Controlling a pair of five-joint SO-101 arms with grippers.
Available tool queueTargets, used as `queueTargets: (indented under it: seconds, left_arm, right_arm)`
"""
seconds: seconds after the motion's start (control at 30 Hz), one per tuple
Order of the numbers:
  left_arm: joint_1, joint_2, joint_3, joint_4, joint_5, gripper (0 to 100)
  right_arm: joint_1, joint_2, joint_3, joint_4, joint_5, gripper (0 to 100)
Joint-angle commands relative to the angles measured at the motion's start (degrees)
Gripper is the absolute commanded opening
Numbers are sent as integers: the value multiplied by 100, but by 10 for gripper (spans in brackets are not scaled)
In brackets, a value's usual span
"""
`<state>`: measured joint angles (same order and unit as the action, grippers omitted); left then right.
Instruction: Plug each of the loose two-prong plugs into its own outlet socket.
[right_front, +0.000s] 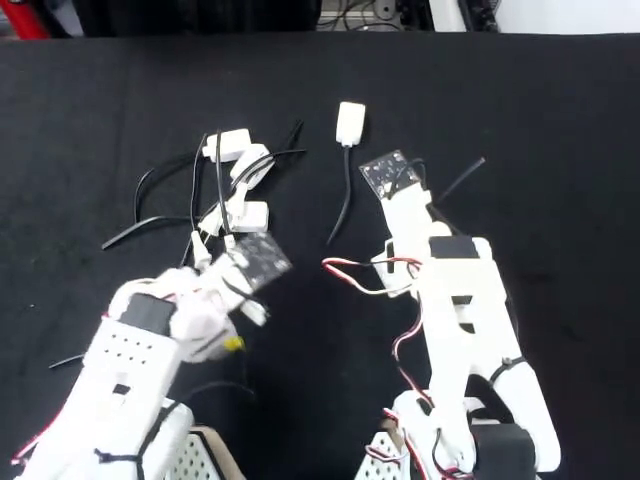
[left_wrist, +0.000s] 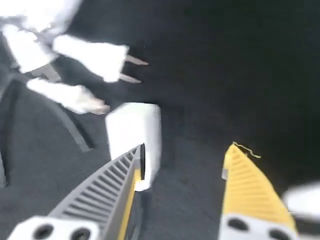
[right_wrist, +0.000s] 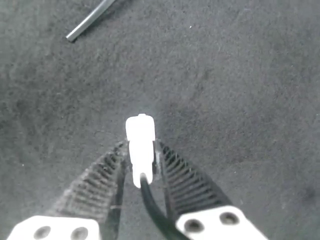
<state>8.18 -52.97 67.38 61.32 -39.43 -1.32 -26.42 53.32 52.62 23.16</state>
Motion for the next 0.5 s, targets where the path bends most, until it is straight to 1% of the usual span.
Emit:
queueTargets:
  seconds: [0.0, 0.13, 0.27, 0.33, 0.4, 0.43, 0.47]
  left_arm:
    - [-690, 18, 40, -466, -448, 273]
    - [-1042, 18, 48, -492, -571, 273]
    - [-1033, 26, 101, -607, -571, 273]
    - [-1033, 26, 435, -1108, -571, 273]
    - [-1033, 88, 910, -1802, -571, 273]
    - [-1033, 176, 1068, -2048, -563, 273]
    - [-1033, 308, 1086, -2092, -554, 273]
  right_arm:
    - [88, 48, -127, 18, 44, 11]
    - [88, 48, -127, 18, 44, 11]
    - [88, 48, -127, 18, 44, 11]
    - [88, 48, -127, 18, 44, 11]
    - [88, 48, -127, 18, 35, 11]
    - [88, 48, -127, 18, 26, 11]
    - [88, 48, -127, 18, 18, 11]
